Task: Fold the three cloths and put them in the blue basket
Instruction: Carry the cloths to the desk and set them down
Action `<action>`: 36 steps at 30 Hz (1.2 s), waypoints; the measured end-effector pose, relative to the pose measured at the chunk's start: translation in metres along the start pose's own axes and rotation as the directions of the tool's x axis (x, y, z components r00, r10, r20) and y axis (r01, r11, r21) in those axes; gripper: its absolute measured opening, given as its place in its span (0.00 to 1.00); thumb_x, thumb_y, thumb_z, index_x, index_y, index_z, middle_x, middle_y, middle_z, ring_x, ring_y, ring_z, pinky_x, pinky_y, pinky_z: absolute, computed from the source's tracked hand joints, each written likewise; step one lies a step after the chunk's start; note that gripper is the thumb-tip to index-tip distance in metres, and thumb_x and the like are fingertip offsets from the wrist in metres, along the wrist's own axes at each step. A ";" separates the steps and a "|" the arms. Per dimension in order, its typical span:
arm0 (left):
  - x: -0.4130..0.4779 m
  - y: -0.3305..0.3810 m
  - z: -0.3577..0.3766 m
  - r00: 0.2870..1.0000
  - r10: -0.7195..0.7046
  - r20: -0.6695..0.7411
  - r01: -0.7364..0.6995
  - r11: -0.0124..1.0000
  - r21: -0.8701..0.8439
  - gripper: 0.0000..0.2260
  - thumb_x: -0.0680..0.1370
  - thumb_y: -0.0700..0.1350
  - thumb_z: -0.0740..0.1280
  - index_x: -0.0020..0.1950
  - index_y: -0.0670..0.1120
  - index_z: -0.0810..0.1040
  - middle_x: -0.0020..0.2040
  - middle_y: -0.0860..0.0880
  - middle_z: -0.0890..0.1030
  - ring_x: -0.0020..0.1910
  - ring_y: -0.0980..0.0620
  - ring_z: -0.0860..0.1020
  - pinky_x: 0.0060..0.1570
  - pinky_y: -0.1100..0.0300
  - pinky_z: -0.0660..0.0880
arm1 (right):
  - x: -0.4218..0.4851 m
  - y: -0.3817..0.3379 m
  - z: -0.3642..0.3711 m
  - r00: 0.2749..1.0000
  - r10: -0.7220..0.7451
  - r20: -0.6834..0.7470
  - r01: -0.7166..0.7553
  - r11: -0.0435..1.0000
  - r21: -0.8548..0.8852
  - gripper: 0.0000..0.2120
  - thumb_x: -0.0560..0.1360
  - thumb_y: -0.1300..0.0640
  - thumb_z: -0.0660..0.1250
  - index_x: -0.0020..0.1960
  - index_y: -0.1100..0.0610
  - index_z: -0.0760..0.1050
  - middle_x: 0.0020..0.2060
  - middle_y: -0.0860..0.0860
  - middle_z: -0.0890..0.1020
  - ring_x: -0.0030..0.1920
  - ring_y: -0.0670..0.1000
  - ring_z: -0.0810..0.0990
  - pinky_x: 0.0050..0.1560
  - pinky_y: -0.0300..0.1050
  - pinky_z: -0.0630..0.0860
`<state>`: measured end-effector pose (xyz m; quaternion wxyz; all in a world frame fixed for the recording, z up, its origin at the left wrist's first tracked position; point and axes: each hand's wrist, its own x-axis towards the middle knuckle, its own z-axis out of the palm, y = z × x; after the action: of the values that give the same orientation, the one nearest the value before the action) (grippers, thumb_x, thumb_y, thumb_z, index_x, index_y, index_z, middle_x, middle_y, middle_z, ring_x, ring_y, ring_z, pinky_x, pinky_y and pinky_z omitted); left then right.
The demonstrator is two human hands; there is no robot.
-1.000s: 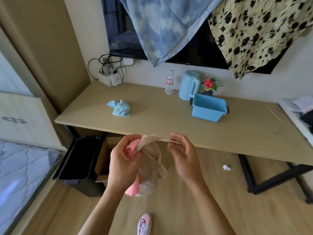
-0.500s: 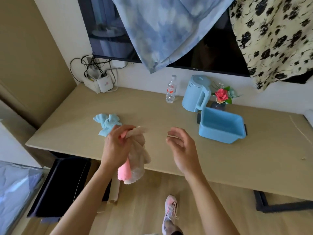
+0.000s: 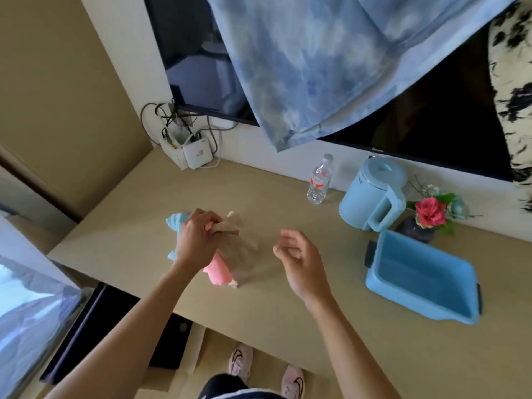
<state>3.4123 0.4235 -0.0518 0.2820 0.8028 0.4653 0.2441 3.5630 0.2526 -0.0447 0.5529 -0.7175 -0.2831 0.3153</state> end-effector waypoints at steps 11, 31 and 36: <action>0.057 -0.011 0.005 0.984 0.123 0.130 -0.124 0.992 0.001 0.07 0.72 0.50 0.69 0.47 0.49 0.80 0.44 0.53 0.83 0.44 0.49 0.76 0.55 0.52 0.69 | 0.036 0.015 0.012 0.988 0.128 -0.085 -0.129 0.991 -0.016 0.14 0.76 0.59 0.70 0.62 0.54 0.77 0.51 0.48 0.82 0.52 0.47 0.83 0.50 0.35 0.74; 0.073 0.118 0.006 0.614 0.621 0.487 -0.553 0.779 -0.296 0.12 0.69 0.41 0.77 0.38 0.46 0.73 0.33 0.52 0.74 0.34 0.52 0.72 0.38 0.57 0.70 | 0.054 -0.101 -0.097 0.950 -0.309 0.039 0.299 0.870 -0.392 0.07 0.70 0.65 0.70 0.38 0.57 0.74 0.28 0.44 0.72 0.31 0.42 0.69 0.35 0.38 0.65; 0.078 0.115 0.019 0.621 0.568 0.541 -0.582 0.796 -0.167 0.20 0.70 0.43 0.76 0.32 0.51 0.65 0.28 0.52 0.67 0.31 0.52 0.64 0.33 0.65 0.63 | 0.049 -0.095 -0.137 0.957 -0.288 -0.018 0.254 0.871 -0.421 0.05 0.71 0.66 0.70 0.40 0.58 0.77 0.28 0.43 0.74 0.30 0.41 0.71 0.34 0.33 0.64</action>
<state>3.5299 0.4417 0.0224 0.3038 0.9469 0.0818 0.0665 3.6940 0.2268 0.0670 0.4378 -0.7833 -0.4189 0.1385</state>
